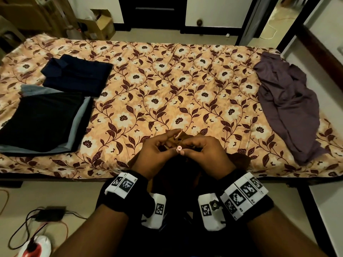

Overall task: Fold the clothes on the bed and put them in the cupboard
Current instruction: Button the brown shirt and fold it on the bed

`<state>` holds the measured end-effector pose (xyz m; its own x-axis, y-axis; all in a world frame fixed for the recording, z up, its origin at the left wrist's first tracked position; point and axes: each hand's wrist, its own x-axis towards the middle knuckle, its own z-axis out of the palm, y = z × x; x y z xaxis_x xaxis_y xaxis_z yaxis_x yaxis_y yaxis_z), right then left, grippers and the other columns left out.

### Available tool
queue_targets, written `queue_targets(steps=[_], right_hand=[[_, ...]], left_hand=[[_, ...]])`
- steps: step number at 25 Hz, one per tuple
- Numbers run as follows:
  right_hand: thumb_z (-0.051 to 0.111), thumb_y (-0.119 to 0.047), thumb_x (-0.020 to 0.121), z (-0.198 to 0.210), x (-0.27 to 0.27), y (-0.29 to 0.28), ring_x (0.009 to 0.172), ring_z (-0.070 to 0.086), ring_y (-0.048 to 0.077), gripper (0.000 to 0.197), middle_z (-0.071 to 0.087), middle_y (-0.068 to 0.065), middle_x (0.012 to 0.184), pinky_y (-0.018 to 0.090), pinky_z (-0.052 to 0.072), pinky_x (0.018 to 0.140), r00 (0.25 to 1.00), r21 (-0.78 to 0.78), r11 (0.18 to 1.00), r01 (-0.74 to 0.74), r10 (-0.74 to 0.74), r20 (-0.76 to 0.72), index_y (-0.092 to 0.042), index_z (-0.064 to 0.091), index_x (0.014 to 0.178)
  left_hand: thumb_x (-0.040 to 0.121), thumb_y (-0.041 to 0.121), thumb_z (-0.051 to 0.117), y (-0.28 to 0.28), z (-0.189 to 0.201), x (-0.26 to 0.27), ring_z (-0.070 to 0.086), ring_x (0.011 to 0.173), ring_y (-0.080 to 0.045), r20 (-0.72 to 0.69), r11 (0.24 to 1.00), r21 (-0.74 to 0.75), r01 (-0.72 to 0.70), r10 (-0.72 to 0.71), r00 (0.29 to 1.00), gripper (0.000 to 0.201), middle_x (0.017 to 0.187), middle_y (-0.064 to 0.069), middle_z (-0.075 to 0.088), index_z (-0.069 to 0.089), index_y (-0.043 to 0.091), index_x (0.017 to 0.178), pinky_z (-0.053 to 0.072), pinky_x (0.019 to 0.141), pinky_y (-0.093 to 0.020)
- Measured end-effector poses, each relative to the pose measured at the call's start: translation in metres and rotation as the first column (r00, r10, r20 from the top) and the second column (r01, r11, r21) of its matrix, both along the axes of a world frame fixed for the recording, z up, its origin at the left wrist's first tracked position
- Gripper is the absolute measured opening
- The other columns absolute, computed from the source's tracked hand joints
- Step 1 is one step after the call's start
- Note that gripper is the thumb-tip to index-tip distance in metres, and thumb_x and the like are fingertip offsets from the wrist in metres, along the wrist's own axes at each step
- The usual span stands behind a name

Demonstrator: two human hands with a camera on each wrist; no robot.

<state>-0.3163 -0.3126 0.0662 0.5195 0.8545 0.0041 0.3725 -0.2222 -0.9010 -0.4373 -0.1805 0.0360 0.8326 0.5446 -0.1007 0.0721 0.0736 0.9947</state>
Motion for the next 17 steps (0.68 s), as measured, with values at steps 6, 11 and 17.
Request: queue_targets(steps=[6, 11, 17], right_hand=[[0.069, -0.019, 0.085, -0.010, 0.010, 0.017, 0.081, 0.062, 0.015, 0.018, 0.070, 0.002, 0.089, 0.034, 0.054, 0.074, 0.924, -0.010, 0.999, -0.035, 0.037, 0.381, -0.014, 0.074, 0.103], [0.060, -0.021, 0.089, -0.008, 0.008, 0.025, 0.084, 0.061, 0.017, 0.014, 0.067, -0.001, 0.089, 0.039, 0.053, 0.075, 0.930, -0.007, 0.989, 0.151, -0.139, 0.341, -0.016, 0.072, 0.094], [0.039, -0.029, 0.087, -0.002, 0.000, 0.032, 0.076, 0.055, 0.021, 0.027, 0.065, 0.001, 0.089, 0.029, 0.041, 0.064, 0.867, -0.232, 0.960, 0.158, -0.023, 0.497, -0.018, 0.062, 0.095]], left_hand=[[0.080, 0.006, 0.075, 0.015, 0.006, 0.012, 0.068, 0.081, -0.026, -0.061, 0.993, 0.115, 0.017, -0.010, 0.998, 0.011, 0.086, -0.007, 0.073, 0.074, 0.010, 0.091, 0.056, 0.081, -0.042], [0.076, 0.019, 0.071, 0.008, 0.007, 0.015, 0.064, 0.065, -0.017, -0.046, 0.889, 0.447, -0.099, 0.133, 0.990, 0.006, 0.069, 0.002, 0.068, 0.068, 0.014, 0.072, 0.055, 0.063, -0.040], [0.083, 0.021, 0.067, 0.005, 0.007, 0.011, 0.058, 0.070, -0.006, -0.201, 0.891, 0.421, 0.173, -0.095, 0.975, 0.006, 0.076, 0.008, 0.063, 0.064, 0.024, 0.079, 0.049, 0.068, -0.030]])
